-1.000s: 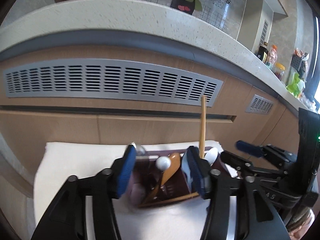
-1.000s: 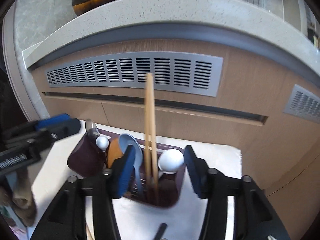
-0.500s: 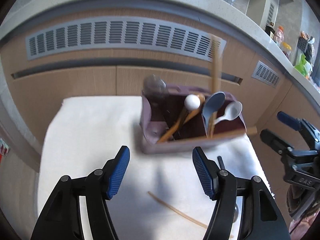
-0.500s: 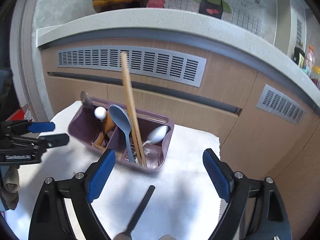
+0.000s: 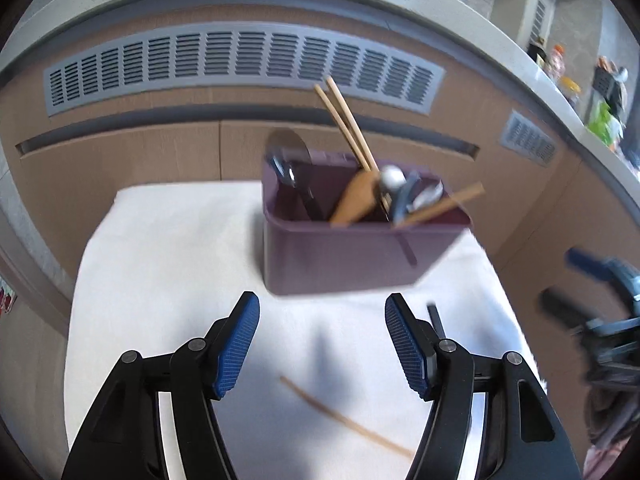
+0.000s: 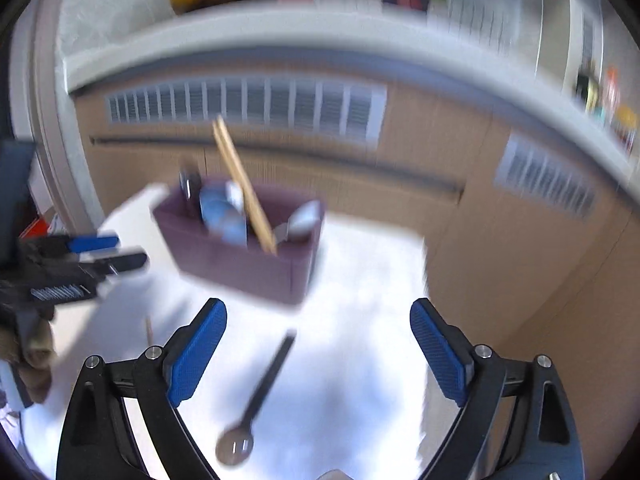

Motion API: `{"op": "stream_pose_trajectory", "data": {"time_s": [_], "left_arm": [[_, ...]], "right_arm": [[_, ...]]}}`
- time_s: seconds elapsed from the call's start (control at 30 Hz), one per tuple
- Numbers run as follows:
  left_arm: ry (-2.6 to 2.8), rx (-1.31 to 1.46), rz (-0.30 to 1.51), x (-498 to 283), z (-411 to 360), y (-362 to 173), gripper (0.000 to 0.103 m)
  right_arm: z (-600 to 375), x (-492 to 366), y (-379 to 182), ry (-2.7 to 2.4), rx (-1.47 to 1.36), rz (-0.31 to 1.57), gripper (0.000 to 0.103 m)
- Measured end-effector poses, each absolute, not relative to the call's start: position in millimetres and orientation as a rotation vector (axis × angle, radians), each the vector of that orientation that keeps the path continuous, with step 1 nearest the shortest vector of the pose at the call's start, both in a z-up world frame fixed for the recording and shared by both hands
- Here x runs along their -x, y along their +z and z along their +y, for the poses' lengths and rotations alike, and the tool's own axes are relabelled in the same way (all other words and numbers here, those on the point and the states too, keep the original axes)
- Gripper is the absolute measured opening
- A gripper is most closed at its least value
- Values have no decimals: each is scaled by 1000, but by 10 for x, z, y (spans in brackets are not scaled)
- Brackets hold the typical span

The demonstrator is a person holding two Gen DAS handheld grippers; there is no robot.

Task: Organize utensils
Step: 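Grasp the black-handled spoon by its bowl with the right tool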

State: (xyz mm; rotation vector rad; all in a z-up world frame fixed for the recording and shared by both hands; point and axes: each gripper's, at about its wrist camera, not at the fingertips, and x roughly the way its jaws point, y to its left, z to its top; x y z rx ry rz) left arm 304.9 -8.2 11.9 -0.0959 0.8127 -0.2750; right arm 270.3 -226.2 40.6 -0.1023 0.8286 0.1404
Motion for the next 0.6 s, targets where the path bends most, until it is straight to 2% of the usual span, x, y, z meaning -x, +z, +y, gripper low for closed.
{"op": "stream_pose_trajectory", "data": {"time_s": [0.07, 0.13, 0.2, 0.47, 0.6], "left_arm": [[-277, 82, 844, -2948, -95, 20, 67], [-274, 73, 881, -2855, -95, -93, 67], [-267, 64, 920, -2775, -99, -205, 67], [-248, 103, 1036, -2602, -89, -484, 67], [-232, 82, 1057, -2591, -187, -523, 67]], "right_arm": [[-2300, -2668, 112, 129, 56, 907, 91], [-2270, -2635, -123, 123, 37, 949, 86], [-2199, -2648, -249, 135, 35, 974, 63], [-1919, -2786, -510, 170, 84, 1023, 13], [-2006, -2653, -475, 180, 78, 1030, 11]]}}
